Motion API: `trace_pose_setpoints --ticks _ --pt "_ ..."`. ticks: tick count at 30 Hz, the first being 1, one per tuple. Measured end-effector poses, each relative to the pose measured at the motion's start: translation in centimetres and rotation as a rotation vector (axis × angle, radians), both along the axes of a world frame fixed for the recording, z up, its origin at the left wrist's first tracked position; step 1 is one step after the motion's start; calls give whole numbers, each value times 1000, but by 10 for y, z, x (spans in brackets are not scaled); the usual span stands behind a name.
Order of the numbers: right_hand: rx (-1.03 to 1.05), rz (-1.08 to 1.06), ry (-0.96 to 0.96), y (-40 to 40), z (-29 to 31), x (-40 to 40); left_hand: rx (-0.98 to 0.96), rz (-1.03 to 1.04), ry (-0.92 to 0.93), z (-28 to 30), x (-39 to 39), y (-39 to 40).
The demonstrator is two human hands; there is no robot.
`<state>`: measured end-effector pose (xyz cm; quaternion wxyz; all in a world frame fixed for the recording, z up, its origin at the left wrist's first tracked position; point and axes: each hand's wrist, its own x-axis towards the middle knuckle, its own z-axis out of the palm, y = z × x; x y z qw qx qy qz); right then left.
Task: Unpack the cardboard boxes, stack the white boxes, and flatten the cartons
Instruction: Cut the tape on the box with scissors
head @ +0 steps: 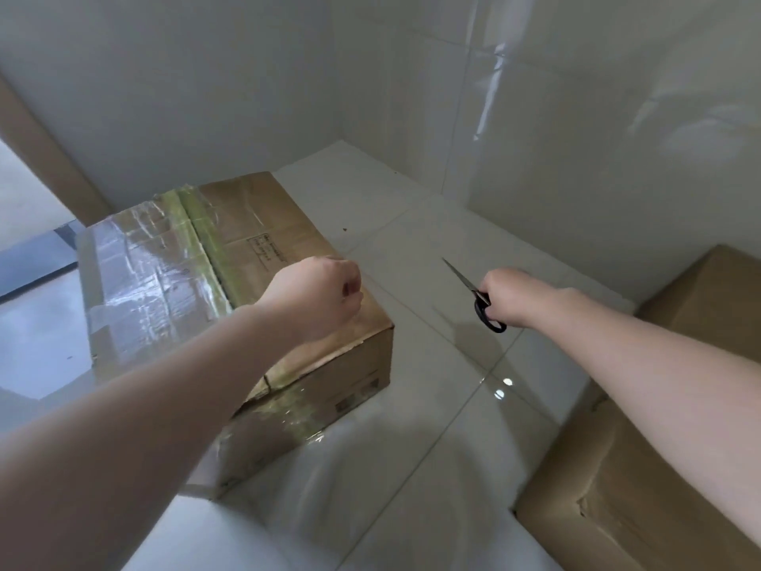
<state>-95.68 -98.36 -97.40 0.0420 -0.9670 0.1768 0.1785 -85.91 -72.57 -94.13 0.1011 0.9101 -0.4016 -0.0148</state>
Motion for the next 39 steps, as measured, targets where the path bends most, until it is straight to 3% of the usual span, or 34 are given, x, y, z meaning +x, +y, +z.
trace_pose_setpoints --ticks 8,15,28,32,39 --pt "9 -84 32 -60 -82 26 -29 -158 6 -35 16 -69" --pt "55 -123 95 -62 -146 38 -21 -118 101 -55 30 -77" --pt "58 -146 66 -58 -159 44 -44 -106 103 -56 32 -75" --pt "88 -109 -60 -40 -134 60 -31 -97 86 -48 34 -64" --pt "295 98 -571 59 -34 109 82 0 -150 -15 43 15"
